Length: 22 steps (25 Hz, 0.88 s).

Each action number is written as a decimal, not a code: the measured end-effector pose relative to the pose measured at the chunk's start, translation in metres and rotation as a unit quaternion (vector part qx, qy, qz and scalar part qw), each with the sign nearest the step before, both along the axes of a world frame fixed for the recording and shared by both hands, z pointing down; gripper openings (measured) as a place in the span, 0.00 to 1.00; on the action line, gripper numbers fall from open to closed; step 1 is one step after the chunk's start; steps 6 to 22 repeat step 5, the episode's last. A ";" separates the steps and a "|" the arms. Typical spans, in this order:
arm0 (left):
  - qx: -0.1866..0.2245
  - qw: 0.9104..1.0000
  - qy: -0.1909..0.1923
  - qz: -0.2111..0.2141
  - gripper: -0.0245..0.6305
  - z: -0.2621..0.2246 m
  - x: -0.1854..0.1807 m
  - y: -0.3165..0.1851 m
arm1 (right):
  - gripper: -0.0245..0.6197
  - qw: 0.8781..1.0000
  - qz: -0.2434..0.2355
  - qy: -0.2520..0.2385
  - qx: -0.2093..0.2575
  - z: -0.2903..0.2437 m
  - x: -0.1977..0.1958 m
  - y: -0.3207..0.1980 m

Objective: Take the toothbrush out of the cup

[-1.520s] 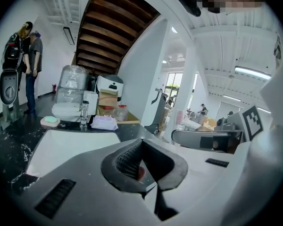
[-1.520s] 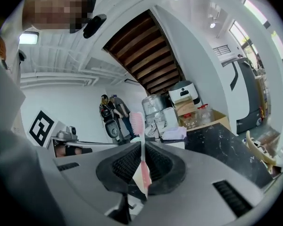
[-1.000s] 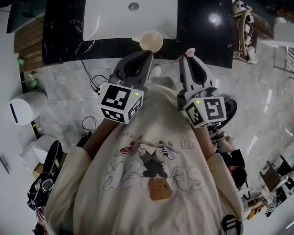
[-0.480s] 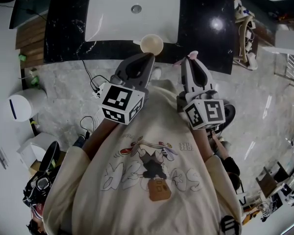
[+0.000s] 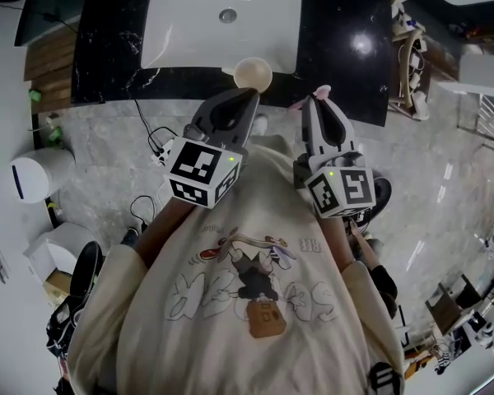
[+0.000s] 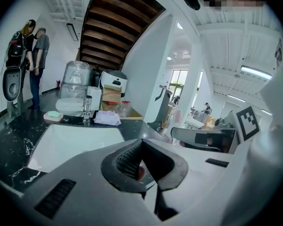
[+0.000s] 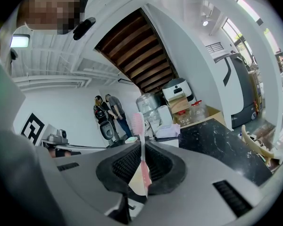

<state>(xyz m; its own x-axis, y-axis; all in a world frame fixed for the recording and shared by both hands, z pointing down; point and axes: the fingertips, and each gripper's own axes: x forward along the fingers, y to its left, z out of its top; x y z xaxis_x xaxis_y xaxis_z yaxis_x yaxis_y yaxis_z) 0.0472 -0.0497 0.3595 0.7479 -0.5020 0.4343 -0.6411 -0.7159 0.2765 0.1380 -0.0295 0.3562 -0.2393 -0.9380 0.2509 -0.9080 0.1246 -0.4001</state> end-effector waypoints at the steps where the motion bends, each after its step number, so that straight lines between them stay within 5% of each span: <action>1: 0.000 1.000 0.000 -0.001 0.04 0.000 -0.001 0.000 | 0.10 1.000 0.001 0.000 -0.001 0.000 0.000 0.000; 22: -0.002 1.000 0.001 -0.002 0.04 -0.001 -0.005 -0.004 | 0.10 1.000 0.008 -0.002 -0.002 -0.001 -0.001 -0.001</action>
